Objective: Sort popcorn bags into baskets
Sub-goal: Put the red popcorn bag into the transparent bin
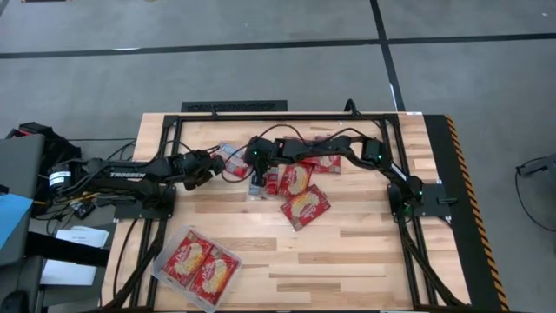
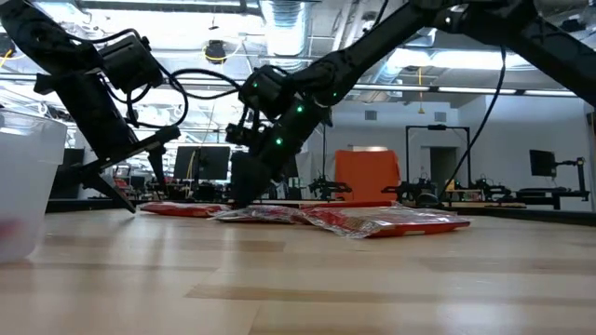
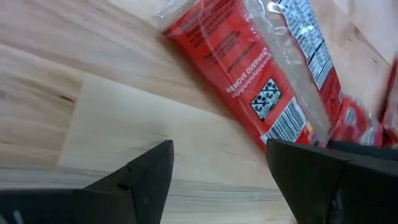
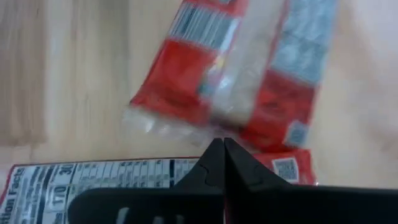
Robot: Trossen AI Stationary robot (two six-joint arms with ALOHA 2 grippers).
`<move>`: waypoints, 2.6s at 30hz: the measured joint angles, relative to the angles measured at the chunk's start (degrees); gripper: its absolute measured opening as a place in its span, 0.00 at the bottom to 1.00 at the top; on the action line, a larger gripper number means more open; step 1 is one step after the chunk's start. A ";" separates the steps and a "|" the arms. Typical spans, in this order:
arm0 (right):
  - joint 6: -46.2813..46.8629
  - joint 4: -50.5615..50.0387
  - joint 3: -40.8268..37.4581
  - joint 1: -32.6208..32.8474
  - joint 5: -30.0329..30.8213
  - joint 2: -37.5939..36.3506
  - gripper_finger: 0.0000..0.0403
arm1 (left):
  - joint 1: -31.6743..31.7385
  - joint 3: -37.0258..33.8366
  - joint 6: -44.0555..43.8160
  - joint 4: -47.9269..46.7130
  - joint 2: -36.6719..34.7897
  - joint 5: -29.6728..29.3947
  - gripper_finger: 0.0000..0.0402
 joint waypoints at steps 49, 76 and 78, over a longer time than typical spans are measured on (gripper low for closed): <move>-1.43 -2.79 9.54 7.65 0.90 6.31 0.05 | -0.01 -5.44 -2.32 6.21 -0.11 -2.76 0.61; -1.40 -14.04 16.08 1.18 0.88 4.73 0.05 | 0.04 -6.68 10.97 13.28 -0.09 1.88 0.61; -1.47 -15.25 15.85 1.64 0.57 5.12 0.05 | 0.02 -7.40 10.23 14.56 -0.09 2.02 0.61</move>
